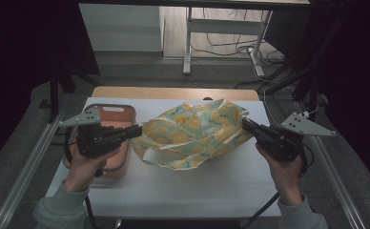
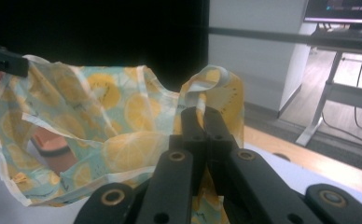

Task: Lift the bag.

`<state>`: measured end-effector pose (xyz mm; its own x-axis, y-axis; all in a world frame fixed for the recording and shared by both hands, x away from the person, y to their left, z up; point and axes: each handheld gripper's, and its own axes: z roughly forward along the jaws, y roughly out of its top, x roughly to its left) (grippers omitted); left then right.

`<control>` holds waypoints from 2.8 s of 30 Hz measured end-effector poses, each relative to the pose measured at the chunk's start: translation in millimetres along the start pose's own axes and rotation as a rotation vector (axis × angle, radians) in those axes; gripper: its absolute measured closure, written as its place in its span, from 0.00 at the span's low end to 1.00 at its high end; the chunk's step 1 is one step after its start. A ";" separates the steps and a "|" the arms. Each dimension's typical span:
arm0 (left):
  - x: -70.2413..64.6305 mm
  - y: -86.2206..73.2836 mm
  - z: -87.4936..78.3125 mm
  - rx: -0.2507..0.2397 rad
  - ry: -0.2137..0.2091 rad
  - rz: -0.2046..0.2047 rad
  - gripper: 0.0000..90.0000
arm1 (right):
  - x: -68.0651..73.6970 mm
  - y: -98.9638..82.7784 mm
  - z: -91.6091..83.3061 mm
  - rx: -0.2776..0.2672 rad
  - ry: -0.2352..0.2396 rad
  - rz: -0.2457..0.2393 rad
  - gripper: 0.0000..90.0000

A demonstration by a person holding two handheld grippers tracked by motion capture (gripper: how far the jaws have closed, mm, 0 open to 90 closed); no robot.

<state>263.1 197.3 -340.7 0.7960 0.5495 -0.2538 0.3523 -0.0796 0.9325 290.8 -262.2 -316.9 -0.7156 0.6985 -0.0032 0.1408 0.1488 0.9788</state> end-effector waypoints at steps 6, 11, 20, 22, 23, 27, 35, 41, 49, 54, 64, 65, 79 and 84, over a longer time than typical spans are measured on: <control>-11.2 21.6 -19.4 -0.090 0.002 0.040 0.99 | 0.7 24.5 -7.7 -0.081 0.002 -0.010 1.00; -9.8 36.9 -27.0 -0.122 0.028 0.057 0.99 | -3.2 43.9 -6.5 -0.097 -0.049 -0.052 1.00; 12.8 30.1 4.2 -0.062 0.043 0.010 0.98 | -38.4 30.1 16.5 -0.009 -0.126 0.013 1.00; 18.1 24.5 12.8 -0.045 0.041 -0.007 0.98 | -42.8 22.6 21.9 0.022 -0.134 0.017 1.00; 21.2 21.8 17.2 -0.033 0.045 -0.014 0.98 | -44.9 18.7 24.3 0.038 -0.142 0.017 1.00; 34.7 12.2 33.4 0.019 0.076 -0.039 0.98 | -56.1 1.9 33.5 0.095 -0.166 0.028 1.00; 58.5 -6.7 72.7 0.145 0.164 -0.062 0.98 | -76.5 -40.7 59.7 0.215 -0.210 0.040 1.00; 77.1 -34.4 100.5 0.238 0.178 -0.118 0.98 | -89.0 -84.4 78.2 0.302 -0.206 0.103 1.00; 80.2 -53.5 116.3 0.299 0.178 -0.126 0.98 | -98.5 -120.6 82.3 0.354 -0.192 0.177 0.99; 78.0 -50.3 115.1 0.266 0.161 -0.124 0.95 | -95.7 -116.2 80.1 0.330 -0.177 0.160 0.99; 73.3 -46.7 111.3 0.240 0.160 -0.077 0.51 | -85.3 -101.1 76.0 0.252 -0.099 0.119 0.77; 71.0 -45.9 111.2 0.244 0.176 -0.056 0.46 | -84.0 -99.5 76.1 0.252 -0.096 0.116 0.73; 58.4 -45.1 84.0 0.265 0.238 0.021 0.29 | -76.0 -76.8 53.3 0.190 -0.039 0.059 0.40; 54.7 -52.2 73.2 0.271 0.233 0.026 0.29 | -71.1 -81.4 45.0 0.195 -0.005 0.041 0.41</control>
<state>324.3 170.6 -422.0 0.6841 0.7165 -0.1365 0.4761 -0.2969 0.8278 361.0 -292.4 -405.6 -0.7028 0.7106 0.0346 0.3001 0.2520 0.9200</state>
